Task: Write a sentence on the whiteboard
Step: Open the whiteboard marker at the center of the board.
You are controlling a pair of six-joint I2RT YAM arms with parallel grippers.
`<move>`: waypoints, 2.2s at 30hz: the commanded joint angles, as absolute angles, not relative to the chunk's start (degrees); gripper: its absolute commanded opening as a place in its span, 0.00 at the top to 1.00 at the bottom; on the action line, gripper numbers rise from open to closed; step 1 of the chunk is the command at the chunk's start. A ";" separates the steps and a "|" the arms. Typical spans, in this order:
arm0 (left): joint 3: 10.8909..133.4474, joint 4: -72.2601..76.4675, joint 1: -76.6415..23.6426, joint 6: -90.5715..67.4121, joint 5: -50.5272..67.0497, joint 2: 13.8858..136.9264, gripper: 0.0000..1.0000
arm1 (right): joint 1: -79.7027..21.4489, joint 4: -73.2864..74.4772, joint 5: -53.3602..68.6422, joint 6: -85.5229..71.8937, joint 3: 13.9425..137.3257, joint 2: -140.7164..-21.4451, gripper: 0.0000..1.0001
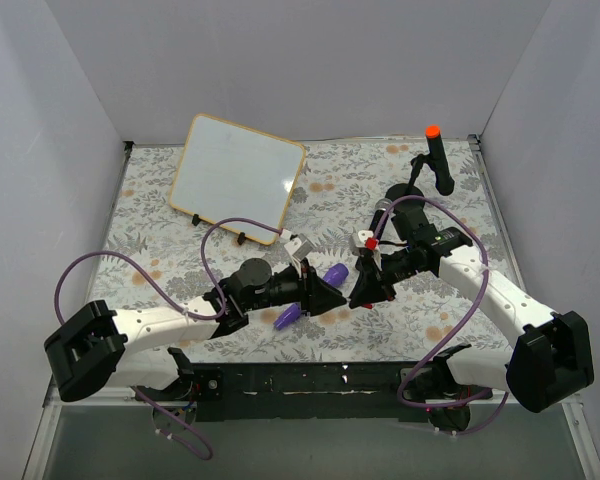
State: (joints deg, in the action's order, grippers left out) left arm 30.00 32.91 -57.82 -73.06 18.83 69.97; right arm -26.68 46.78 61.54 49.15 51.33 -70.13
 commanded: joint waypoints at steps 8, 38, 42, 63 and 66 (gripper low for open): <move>32.61 33.22 -58.18 -71.98 20.39 70.75 1.00 | -26.63 45.53 63.63 48.43 52.21 -70.14 0.99; 29.17 27.35 -58.27 -79.71 5.71 63.02 1.00 | -21.45 43.16 67.24 47.64 46.85 -65.30 0.43; 33.65 19.72 -58.27 -83.48 4.66 64.42 1.00 | -21.45 42.72 66.62 47.37 46.76 -65.48 0.43; 39.99 10.10 -58.18 -91.50 2.37 68.64 1.00 | -21.53 40.69 63.54 44.56 47.20 -66.97 0.79; 38.77 12.04 -58.27 -90.80 2.90 67.77 1.00 | -21.71 43.05 64.25 47.80 47.37 -67.06 0.99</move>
